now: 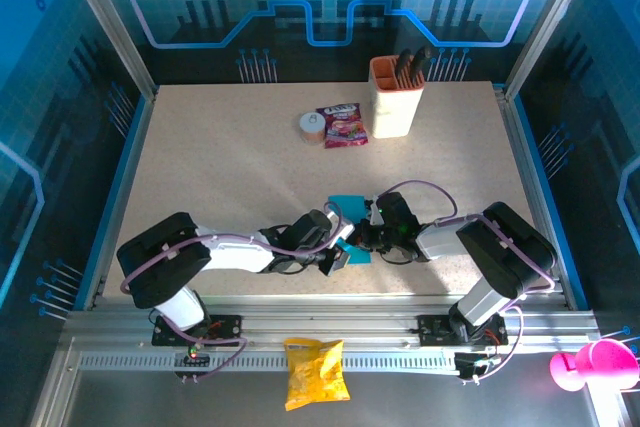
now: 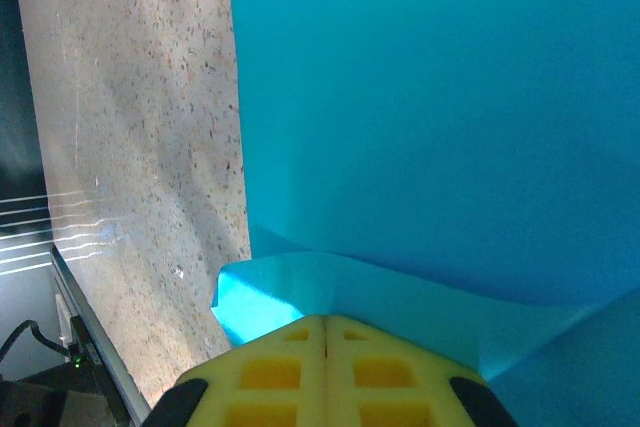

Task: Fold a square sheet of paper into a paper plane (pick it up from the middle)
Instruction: Fold the triangle a second time at the center of the table.

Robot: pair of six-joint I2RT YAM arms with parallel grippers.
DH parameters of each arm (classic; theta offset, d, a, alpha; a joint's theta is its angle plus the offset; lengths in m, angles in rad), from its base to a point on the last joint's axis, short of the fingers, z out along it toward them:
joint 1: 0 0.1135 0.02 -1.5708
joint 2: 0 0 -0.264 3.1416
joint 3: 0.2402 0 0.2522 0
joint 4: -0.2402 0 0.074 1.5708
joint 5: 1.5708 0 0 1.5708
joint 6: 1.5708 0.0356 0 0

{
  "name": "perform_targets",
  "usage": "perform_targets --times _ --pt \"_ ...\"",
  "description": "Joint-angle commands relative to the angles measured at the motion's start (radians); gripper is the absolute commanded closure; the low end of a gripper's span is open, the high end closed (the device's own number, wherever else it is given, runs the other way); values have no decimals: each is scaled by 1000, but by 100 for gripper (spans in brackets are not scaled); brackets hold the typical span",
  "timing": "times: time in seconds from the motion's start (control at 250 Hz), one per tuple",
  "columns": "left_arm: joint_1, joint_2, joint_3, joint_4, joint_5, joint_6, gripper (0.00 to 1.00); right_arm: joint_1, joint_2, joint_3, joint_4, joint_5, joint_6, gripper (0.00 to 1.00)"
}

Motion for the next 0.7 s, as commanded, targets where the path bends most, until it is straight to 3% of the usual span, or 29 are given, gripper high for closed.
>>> perform_targets --times 0.0,0.435,0.695 --pt "-5 26 -22 13 -30 15 96 -2 31 -33 -85 24 0 100" --pt "-4 39 -85 45 -50 -2 98 -18 29 -39 -96 22 -12 100" --pt "-3 71 -125 96 -28 -32 100 -102 -58 0 -190 -31 -90 100"
